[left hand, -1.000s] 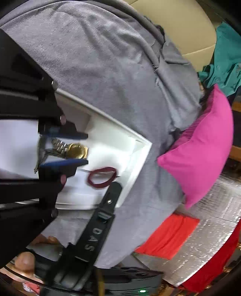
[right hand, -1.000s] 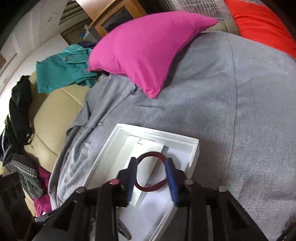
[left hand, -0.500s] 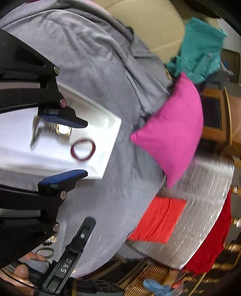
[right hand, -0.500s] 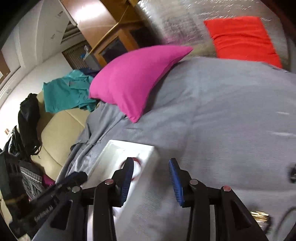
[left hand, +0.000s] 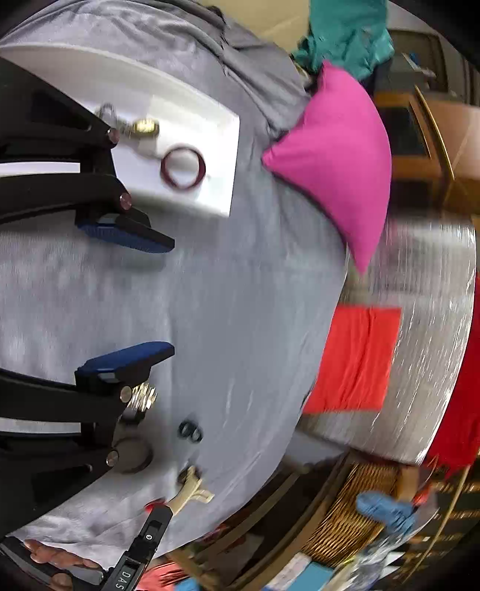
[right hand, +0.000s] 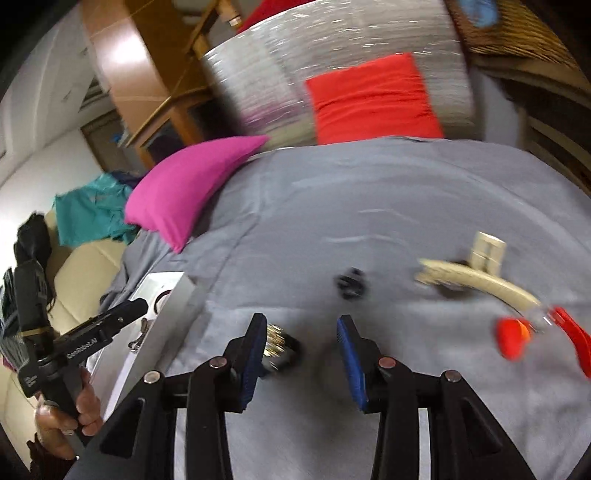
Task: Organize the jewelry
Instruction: 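Move the left tool to the pearl brooch while the right tool approaches the silver bangle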
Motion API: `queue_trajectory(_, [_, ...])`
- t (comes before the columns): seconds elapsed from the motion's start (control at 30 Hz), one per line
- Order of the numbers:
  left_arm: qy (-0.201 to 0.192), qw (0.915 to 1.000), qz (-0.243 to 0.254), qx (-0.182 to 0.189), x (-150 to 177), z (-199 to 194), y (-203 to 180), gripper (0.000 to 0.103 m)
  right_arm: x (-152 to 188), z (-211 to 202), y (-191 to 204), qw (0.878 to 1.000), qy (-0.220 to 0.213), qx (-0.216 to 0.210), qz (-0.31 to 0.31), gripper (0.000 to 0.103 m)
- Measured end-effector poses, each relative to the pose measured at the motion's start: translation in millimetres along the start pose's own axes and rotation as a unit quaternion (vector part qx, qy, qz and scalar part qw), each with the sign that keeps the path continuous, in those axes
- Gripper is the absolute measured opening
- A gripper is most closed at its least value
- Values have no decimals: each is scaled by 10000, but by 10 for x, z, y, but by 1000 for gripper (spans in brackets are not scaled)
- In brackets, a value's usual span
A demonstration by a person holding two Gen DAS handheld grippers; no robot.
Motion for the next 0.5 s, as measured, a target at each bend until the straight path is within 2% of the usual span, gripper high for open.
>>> queue_trajectory(0.23, [278, 9974, 541, 389, 151, 169, -500, 51, 248, -38, -461, 9990, 182, 120, 393, 43])
queue_trajectory(0.33, [403, 9967, 617, 335, 179, 259, -560, 51, 262, -31, -621, 9981, 299, 156, 514, 43])
queue_trajectory(0.5, [383, 9969, 617, 318, 146, 318, -621, 51, 100, -293, -997, 9956, 47, 288, 889, 43])
Point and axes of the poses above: each gripper's, at about its wrist camera, not at the fingertips, and z roughly the way its jaws point, y to its left, x to its underside, the point moved 4 cm from there along z, roughly the way its jaws point, and after that the axes turned 2 degrees about -x, right-handed, at the moved point
